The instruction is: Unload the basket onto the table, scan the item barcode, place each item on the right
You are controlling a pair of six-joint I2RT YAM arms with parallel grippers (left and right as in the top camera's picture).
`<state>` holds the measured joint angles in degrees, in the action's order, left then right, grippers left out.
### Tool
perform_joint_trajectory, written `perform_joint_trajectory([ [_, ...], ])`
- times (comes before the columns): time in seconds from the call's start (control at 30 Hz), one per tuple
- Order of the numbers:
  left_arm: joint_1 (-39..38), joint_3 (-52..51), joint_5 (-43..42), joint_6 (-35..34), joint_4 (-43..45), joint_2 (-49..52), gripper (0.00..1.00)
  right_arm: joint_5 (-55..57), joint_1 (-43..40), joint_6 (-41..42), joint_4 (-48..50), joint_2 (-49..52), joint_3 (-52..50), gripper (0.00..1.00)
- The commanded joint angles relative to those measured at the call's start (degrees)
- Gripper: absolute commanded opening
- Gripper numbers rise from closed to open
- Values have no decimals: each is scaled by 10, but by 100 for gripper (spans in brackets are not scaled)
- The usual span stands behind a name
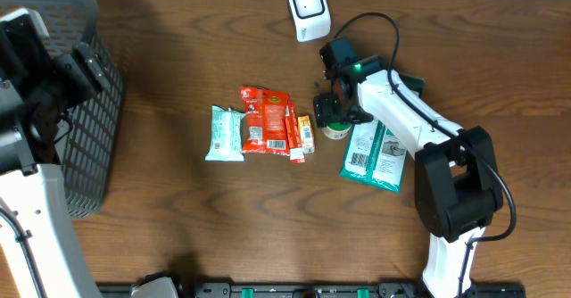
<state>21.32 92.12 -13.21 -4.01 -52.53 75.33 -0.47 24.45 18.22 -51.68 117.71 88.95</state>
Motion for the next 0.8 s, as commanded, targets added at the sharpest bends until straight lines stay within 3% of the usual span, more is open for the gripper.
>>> perform_joint_trajectory([
  [0.0, 1, 7, -3, 8, -2, 3, 87, 2, -2, -2, 1, 0, -12, 77],
  [0.77, 1, 7, -3, 8, -2, 3, 87, -1, -1, 2, 9, 0, -25, 69],
])
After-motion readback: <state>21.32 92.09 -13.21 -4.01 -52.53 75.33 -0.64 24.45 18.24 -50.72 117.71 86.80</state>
